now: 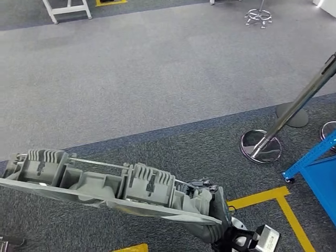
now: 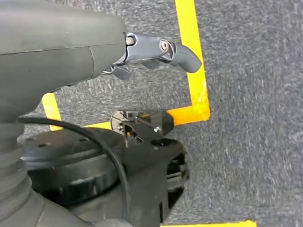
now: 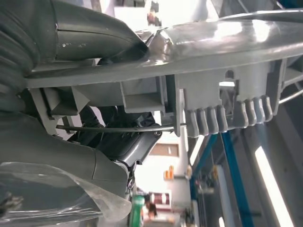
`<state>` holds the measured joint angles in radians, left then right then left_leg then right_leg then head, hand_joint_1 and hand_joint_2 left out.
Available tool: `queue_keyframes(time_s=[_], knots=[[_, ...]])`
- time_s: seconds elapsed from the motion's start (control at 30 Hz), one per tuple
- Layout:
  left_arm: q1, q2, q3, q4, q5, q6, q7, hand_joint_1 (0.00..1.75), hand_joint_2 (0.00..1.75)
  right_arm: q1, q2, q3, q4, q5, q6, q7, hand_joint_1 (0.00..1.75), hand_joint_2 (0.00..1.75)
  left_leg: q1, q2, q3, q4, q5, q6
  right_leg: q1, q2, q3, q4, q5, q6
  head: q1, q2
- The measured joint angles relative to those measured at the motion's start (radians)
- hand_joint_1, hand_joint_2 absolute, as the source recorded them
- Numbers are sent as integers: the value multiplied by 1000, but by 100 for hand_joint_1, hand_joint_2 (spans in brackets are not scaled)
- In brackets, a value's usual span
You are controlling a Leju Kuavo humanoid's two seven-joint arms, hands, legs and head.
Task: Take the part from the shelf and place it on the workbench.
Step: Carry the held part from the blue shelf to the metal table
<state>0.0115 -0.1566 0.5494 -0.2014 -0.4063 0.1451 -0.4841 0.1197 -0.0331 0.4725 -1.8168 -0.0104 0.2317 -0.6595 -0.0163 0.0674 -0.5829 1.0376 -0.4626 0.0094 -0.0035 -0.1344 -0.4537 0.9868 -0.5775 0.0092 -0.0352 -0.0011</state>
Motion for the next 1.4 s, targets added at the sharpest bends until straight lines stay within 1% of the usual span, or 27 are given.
queue_keyframes(time_s=[0.07, 0.13, 0.2, 0.27, 0.3, 0.33, 0.37, 0.43, 0.5, 0.57, 0.6, 0.63, 0.7, 0.77, 0.8, 0.83, 0.87, 0.93, 1.0, 1.07, 1.1, 1.17, 1.2, 1.27, 1.3, 1.33, 1.4], knots=[[1, 1, 4, 0, 1, 1, 0, 0, 175, -13, 1, 8, 9, 0, 1, 0, 175, 175, -1, -18, -3, -12, -1, 16, 0, -11, 6, -1, -6, 9, -1, 0], [1, 1, 6, 0, 2, 4, 1, 0, 175, -24, 2, 13, 16, 0, 2, 0, 175, 175, 5, -40, -2, -25, 5, 29, -3, 39, -14, 35, -31, 16, 3, 0], [-3, -1, 8, -1, 4, 8, 2, 0, 175, -28, 3, 17, 24, -1, 4, 0, 175, 175, 8, -65, -1, -30, 8, 36, -7, 108, -77, 153, -82, 20, 11, 0], [-6, -2, 10, -1, 5, 10, 2, 0, 175, -30, 3, 20, 33, -3, 6, 0, 175, 175, 8, -93, -1, -30, 8, 38, -8, 130, -154, 278, -109, 24, 15, 0], [-6, -3, 10, -1, 5, 11, 2, 0, 175, -30, 3, 22, 38, -2, 7, 1, 175, 175, 8, -108, 0, -29, 8, 38, -9, 133, -176, 297, -96, 26, 15, 0], [-6, -3, 11, -1, 6, 12, 2, 0, 175, -31, 3, 25, 42, -2, 8, 2, 175, 175, 9, -123, 1, -27, 7, 37, -9, 135, -179, 277, -63, 27, 15, 0], [-6, -3, 11, -1, 6, 12, 2, 0, 175, -33, 3, 27, 46, -2, 9, 2, 175, 175, 10, -138, 2, -24, 6, 35, -11, 144, -164, 220, -16, 27, 15, 0], [-7, -3, 12, -1, 6, 11, 3, 0, 175, -36, 3, 31, 52, -2, 10, 2, 175, 175, 12, -166, -2, -14, 2, 28, -19, 192, -122, 100, 49, 29, 15, 0], [-8, -3, 13, -1, 6, 10, 4, 0, 175, -39, 3, 35, 58, -3, 11, 1, 175, 175, 14, -189, -15, -8, 4, 16, -21, 228, -100, 49, 55, 24, 15, 0], [-5, -3, 18, -1, 6, 9, 4, 0, 175, -42, 3, 38, 62, -2, 11, 1, 175, 175, 19, -209, -28, -7, 10, 2, -18, 214, -95, 39, 55, 10, 15, 0], [-3, -3, 21, -1, 6, 9, 4, 0, 175, -44, 4, 40, 63, -2, 11, 1, 175, 175, 19, -197, -32, -2, 7, -4, -18, 201, -93, 36, 57, 4, 14, 0], [-2, -3, 23, -1, 7, 9, 4, 0, 175, -46, 4, 41, 64, -3, 11, 1, 175, 175, 18, -173, -43, 20, -7, -9, -19, 186, -91, 32, 59, -3, 11, 0], [-3, -3, 25, -1, 7, 9, 4, 0, 175, -47, 6, 41, 64, -4, 11, 0, 175, 175, 16, -108, -90, 121, -62, -18, -17, 151, -86, 29, 59, -12, 7, 0], [-5, -3, 26, -1, 7, 9, 4, 0, 175, -47, 7, 41, 66, -4, 11, 0, 175, 175, 21, -84, -148, 243, -113, -25, -13, 116, -85, 29, 56, -16, 6, 0], [-4, -3, 26, -1, 7, 9, 4, 0, 175, -47, 7, 41, 68, -4, 11, 1, 175, 175, 23, -80, -159, 269, -115, -27, -13, 100, -85, 29, 55, -16, 5, 0], [-3, -3, 26, -1, 6, 8, 4, 0, 175, -47, 7, 42, 69, -4, 12, 1, 175, 175, 25, -77, -151, 256, -99, -28, -12, 86, -84, 29, 53, -16, 5, 0], [-1, -3, 26, -1, 6, 8, 4, 0, 175, -48, 7, 43, 70, -3, 12, 1, 175, 175, 26, -69, -122, 205, -68, -28, -12, 73, -81, 29, 51, -14, 5, 0], [-1, -3, 27, -1, 4, 7, 4, 0, 175, -51, 8, 47, 71, -5, 12, 1, 175, 175, 21, -28, -50, 70, -13, -22, -9, 51, -75, 30, 45, -7, 5, 0], [-4, -3, 27, -1, -1, 6, 4, 0, 175, -57, 8, 51, 74, -8, 11, 1, 175, 175, 12, 1, -18, 3, -1, -11, -5, 32, -70, 31, 39, 4, 6, 0], [-4, -2, 28, -1, -5, 8, 4, 0, 175, -66, 8, 57, 76, -11, 9, 2, 175, 175, 6, -12, -18, -4, -4, 3, -5, 14, -66, 28, 35, 16, 7, 0], [-3, -2, 28, -2, -6, 10, 4, 0, 175, -71, 8, 60, 77, -12, 8, 2, 175, 175, 7, -23, -17, -8, -2, 10, -8, 20, -66, 31, 30, 22, 8, 0], [-3, -1, 29, -3, -9, 14, 5, 0, 175, -79, 8, 64, 79, -15, 8, 2, 175, 175, 11, -44, -12, -16, 3, 24, -12, 67, -88, 82, -4, 30, 13, 0], [-5, -2, 29, -4, -11, 15, 5, 0, 175, -81, 8, 66, 80, -17, 7, 2, 175, 175, 12, -55, -12, -18, 4, 29, -14, 98, -117, 138, -31, 31, 17, 0], [-8, -2, 30, -4, -14, 17, 5, 0, 175, -82, 8, 69, 86, -20, 6, 4, 175, 175, 12, -81, -13, -17, 5, 35, -14, 128, -191, 271, -78, 33, 20, 0], [-7, -2, 30, -4, -16, 18, 5, 0, 175, -82, 8, 71, 90, -22, 5, 5, 175, 175, 11, -96, -12, -17, 5, 35, -14, 132, -217, 310, -80, 33, 20, 0], [-7, -2, 30, -4, -18, 19, 5, 0, 175, -82, 8, 72, 93, -22, 5, 6, 175, 175, 11, -110, -11, -17, 5, 35, -14, 134, -226, 312, -63, 32, 20, 0], [-6, -2, 30, -4, -20, 21, 6, 0, 175, -84, 8, 74, 98, -23, 4, 7, 175, 175, 12, -139, -7, -17, 4, 34, -16, 152, -190, 208, 15, 29, 20, 0]])
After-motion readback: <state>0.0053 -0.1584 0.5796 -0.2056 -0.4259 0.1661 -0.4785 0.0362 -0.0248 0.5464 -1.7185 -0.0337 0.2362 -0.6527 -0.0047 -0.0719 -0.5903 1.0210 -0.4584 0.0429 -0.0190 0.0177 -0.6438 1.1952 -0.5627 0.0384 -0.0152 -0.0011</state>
